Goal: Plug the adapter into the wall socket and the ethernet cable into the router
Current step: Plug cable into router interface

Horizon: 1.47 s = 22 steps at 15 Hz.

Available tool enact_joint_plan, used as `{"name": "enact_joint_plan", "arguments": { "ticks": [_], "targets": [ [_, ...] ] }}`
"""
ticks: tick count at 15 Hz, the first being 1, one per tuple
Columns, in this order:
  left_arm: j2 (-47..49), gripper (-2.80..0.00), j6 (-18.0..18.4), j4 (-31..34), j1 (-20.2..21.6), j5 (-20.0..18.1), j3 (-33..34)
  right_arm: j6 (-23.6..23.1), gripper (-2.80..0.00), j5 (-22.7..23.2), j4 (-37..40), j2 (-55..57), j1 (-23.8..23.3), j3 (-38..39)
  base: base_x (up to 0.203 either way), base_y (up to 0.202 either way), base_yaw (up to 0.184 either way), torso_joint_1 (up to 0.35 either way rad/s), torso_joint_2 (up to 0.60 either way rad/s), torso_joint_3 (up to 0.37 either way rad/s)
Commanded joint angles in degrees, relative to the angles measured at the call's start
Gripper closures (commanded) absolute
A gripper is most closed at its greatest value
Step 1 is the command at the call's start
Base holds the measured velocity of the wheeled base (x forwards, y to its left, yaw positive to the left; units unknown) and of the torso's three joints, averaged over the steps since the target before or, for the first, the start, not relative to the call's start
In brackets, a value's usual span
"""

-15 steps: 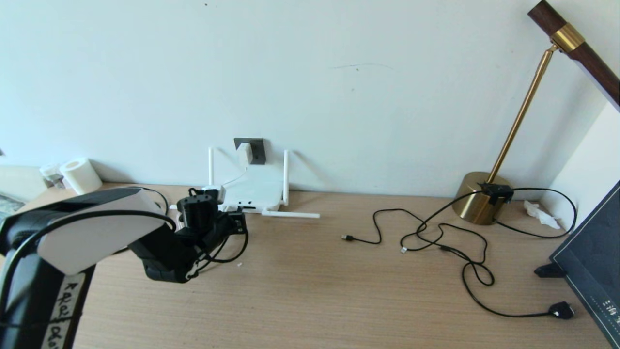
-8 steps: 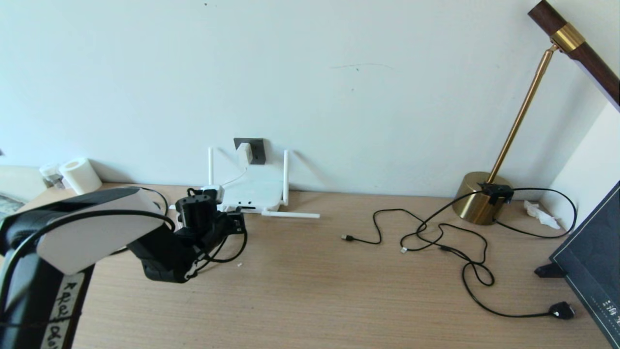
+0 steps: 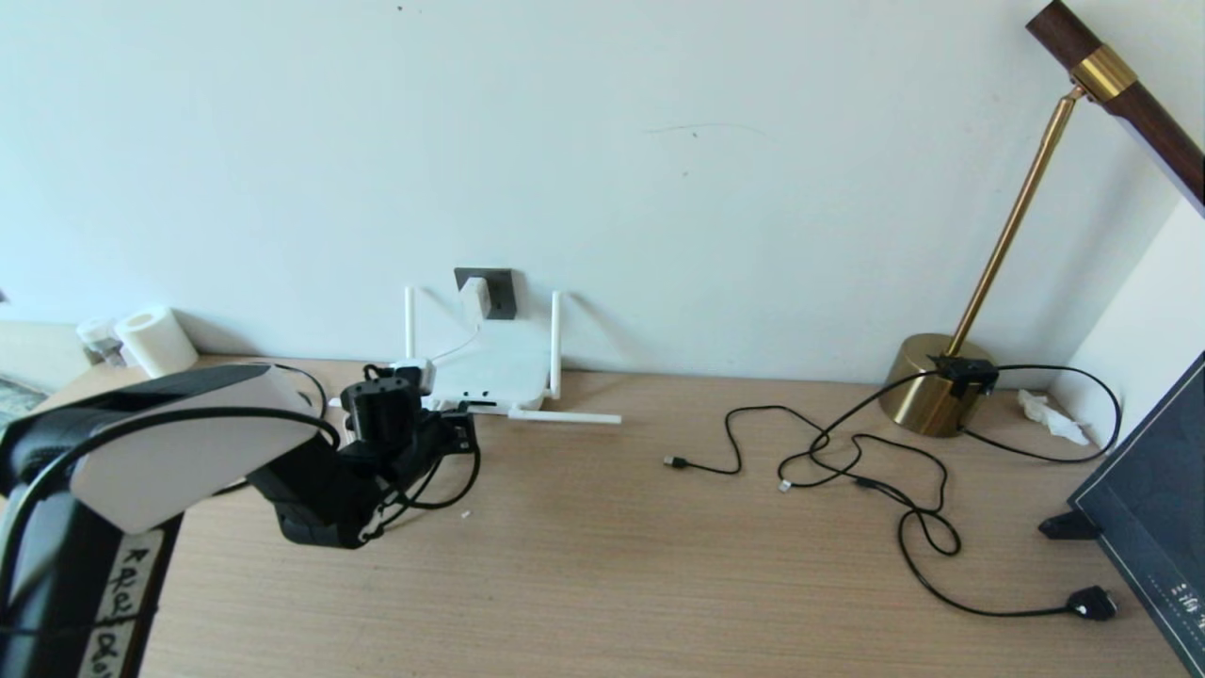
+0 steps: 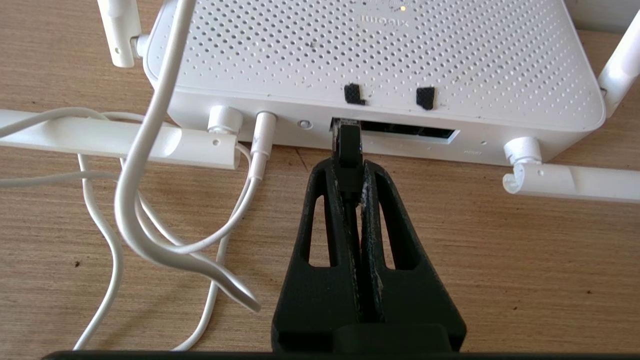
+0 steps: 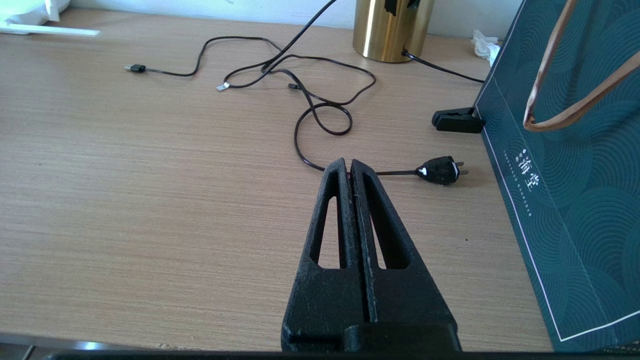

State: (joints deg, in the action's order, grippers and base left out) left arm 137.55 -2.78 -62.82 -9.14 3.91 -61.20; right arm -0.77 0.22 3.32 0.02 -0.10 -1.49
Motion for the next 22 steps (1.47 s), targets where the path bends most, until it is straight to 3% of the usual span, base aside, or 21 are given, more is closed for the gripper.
{"name": "enact_joint_plan", "arguments": {
  "ticks": [1,22],
  "targets": [
    [0.18,0.00,-0.03,-0.35,0.00,0.04,-0.17,-0.02,0.00,0.04,0.01,-0.02,0.01,-0.01,0.000,0.000,0.000,0.000,0.00,0.000],
    [0.62,0.00,-0.03,1.03,-0.17,0.04,-2.26,-0.02,0.00,0.04,0.01,-0.02,0.01,-0.01,0.000,0.000,0.000,0.000,0.00,0.000]
  ]
}}
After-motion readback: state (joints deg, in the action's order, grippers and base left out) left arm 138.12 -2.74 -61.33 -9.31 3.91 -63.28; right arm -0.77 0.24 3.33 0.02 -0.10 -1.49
